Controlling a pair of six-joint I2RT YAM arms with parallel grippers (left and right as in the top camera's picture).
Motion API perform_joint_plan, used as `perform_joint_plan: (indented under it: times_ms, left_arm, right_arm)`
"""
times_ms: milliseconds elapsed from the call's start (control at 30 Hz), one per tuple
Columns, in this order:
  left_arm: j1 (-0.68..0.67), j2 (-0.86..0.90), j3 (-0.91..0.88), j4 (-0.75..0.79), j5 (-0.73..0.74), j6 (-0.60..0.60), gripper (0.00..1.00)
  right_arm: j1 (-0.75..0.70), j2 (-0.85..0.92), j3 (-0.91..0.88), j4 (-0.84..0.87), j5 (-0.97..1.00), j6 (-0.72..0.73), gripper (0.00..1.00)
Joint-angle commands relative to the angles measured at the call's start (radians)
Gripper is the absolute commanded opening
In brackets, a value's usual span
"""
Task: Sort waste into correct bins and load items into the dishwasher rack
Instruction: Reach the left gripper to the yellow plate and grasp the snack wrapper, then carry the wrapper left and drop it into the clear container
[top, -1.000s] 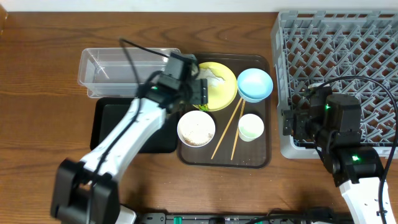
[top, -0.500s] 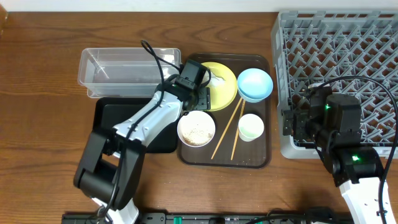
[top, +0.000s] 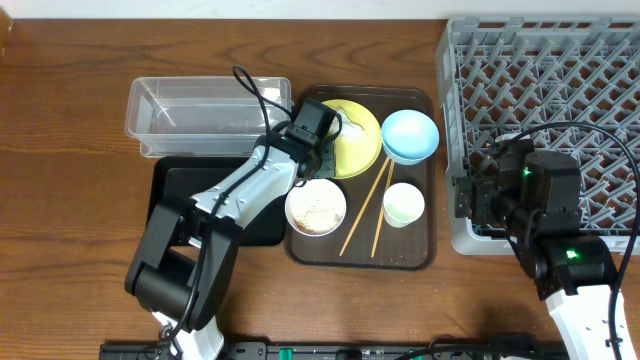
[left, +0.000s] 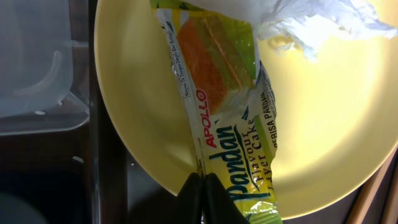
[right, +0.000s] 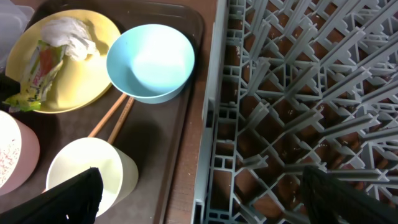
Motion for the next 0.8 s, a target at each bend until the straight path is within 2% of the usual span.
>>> perform_joint_plan:
  times_ms: [0, 233, 367, 533, 767]
  left_arm:
    - [-0.002, -0.064, 0.02, -0.009, -0.013, 0.01, 0.06]
    - [0.029, -0.261, 0.02, -0.011, -0.015, 0.044, 0.07]
    - [0.093, -0.348, 0.02, -0.003, -0.096, 0.044, 0.07]
    - [0.193, -0.359, 0.02, 0.015, -0.166, 0.033, 0.07]
    - [0.309, -0.304, 0.02, 0.035, -0.215, -0.1, 0.07]
  right_arm:
    - [0.001, -0.003, 0.024, -0.003, -0.005, 0.014, 0.99]
    - [0.001, -0.003, 0.024, -0.003, -0.005, 0.014, 0.99]
    - [0.001, -0.003, 0.024, -0.003, -0.005, 0.014, 0.99]
    - [0.001, -0.003, 0.024, -0.004, -0.004, 0.014, 0.99]
    - [0.001, -0.003, 0.024, -0.004, -0.005, 0.014, 0.99]
